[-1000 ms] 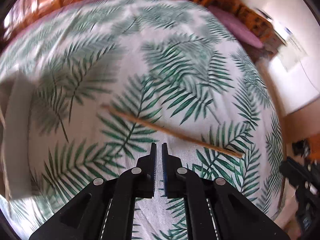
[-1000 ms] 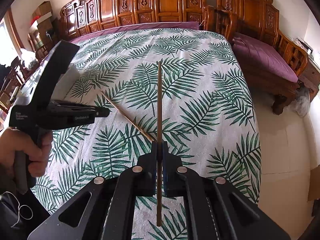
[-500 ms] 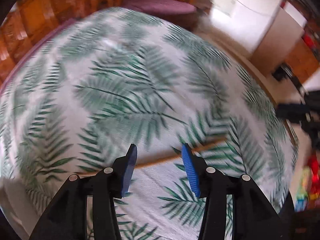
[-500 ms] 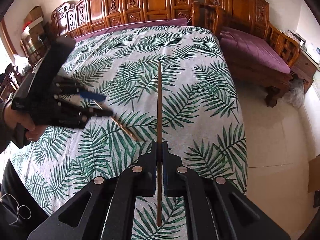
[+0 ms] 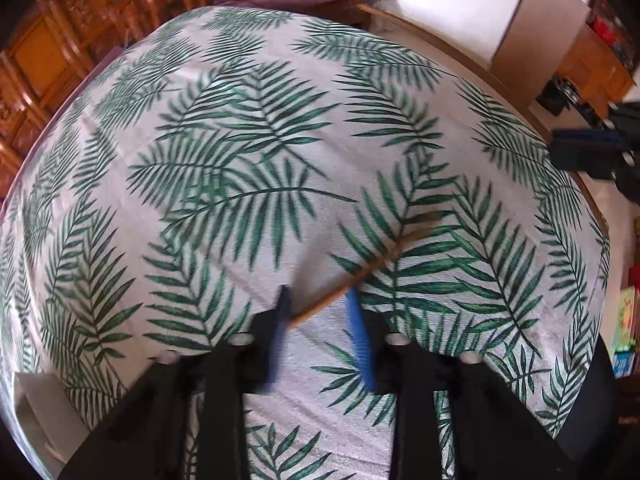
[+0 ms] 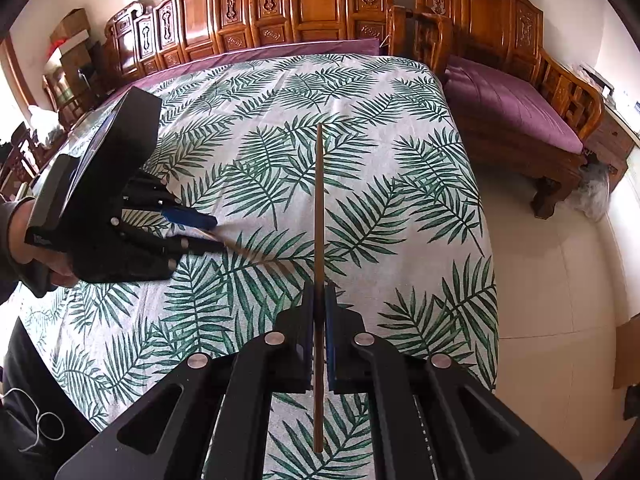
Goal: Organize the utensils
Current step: 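Lower both chopsticks into the grey tray and open both grippers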
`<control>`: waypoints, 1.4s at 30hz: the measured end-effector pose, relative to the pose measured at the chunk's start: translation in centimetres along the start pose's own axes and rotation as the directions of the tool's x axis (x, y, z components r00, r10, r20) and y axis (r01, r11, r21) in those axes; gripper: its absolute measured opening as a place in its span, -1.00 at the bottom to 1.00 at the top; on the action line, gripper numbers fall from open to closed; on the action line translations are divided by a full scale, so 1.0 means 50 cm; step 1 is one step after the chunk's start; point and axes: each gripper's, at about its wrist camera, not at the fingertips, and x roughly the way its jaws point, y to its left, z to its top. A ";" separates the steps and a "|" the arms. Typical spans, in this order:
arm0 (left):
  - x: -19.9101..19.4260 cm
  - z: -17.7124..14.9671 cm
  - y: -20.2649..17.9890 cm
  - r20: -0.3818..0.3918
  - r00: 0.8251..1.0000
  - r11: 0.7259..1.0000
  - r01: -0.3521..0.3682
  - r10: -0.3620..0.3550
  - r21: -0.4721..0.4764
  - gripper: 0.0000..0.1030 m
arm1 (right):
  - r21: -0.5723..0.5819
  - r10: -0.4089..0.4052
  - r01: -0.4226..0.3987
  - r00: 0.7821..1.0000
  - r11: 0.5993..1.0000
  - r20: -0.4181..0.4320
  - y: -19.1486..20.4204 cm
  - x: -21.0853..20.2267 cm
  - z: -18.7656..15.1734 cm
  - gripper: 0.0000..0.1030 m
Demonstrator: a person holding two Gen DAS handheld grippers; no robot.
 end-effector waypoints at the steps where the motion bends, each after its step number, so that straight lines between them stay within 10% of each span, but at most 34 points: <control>1: 0.002 -0.002 0.005 -0.005 1.000 1.000 0.001 -0.001 -0.011 -0.88 | -0.002 0.001 -0.001 1.000 1.000 -0.001 0.002 0.000 0.000 -0.88; 17: -0.128 -0.077 0.073 0.141 0.988 0.965 -0.022 0.061 -0.261 -0.92 | -0.055 0.035 -0.035 0.999 0.998 0.015 0.111 -0.003 0.051 -0.88; 28: -0.332 -0.263 0.264 0.223 0.947 0.872 -0.099 0.230 -0.479 -0.92 | -0.141 0.150 -0.146 0.989 0.979 0.017 0.366 0.051 0.149 -0.88; 42: -0.343 -0.407 0.437 0.186 0.934 0.752 -0.115 0.304 -0.649 -0.91 | -0.109 0.243 -0.242 0.970 0.964 -0.005 0.619 0.123 0.248 -0.88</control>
